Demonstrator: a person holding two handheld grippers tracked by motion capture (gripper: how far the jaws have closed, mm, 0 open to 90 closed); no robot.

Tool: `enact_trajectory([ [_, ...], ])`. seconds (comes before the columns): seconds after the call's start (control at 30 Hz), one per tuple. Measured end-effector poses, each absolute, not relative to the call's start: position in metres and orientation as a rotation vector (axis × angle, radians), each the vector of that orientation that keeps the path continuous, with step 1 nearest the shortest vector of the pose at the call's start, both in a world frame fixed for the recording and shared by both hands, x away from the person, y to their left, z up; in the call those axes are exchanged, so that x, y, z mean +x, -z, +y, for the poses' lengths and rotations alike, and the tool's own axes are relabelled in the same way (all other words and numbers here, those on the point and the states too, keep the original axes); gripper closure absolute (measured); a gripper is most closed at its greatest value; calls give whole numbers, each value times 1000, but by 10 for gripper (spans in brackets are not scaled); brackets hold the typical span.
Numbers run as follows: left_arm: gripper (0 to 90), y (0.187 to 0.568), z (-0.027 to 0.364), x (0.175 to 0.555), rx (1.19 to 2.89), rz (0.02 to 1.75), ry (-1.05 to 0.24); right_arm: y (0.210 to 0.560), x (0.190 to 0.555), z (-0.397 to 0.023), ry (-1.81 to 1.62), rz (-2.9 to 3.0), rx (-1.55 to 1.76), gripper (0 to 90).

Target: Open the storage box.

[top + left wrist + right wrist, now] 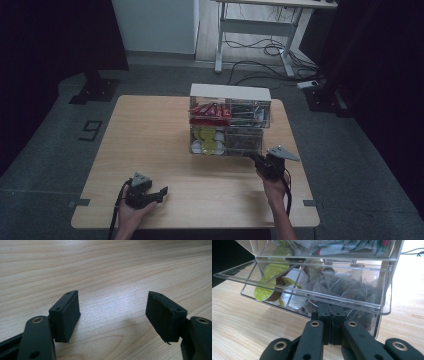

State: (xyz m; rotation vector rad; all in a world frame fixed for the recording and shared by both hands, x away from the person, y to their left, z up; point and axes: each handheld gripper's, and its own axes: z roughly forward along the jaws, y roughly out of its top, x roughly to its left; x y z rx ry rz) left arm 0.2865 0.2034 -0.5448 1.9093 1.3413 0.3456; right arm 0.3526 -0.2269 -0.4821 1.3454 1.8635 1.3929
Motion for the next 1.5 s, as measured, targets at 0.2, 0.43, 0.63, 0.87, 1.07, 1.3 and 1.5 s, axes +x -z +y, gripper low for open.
enact_trajectory([
  [0.2, 275, 545, 203, 286, 1908, 1343, -345, 477, 354, -228, -1407, 1851, 1339, 891],
  [0.43, 275, 545, 203, 286, 1907, 1346, -347, 472, 358, -225, -1423, 1840, 1333, 891],
  [0.63, 275, 545, 203, 286, 1905, 1347, -347, 466, 361, -225, -1441, 1825, 1323, 891],
  [0.87, 275, 545, 203, 286, 1903, 1350, -350, 462, 364, -229, -1462, 1793, 1325, 892],
  [1.07, 275, 545, 203, 286, 1905, 1349, -350, 460, 365, -231, -1470, 1784, 1329, 892],
  [1.3, 275, 545, 203, 286, 1904, 1351, -350, 456, 368, -232, -1487, 1765, 1327, 892],
  [1.5, 275, 545, 205, 286, 1898, 1355, -353, 452, 371, -233, -1496, 1748, 1333, 892],
])
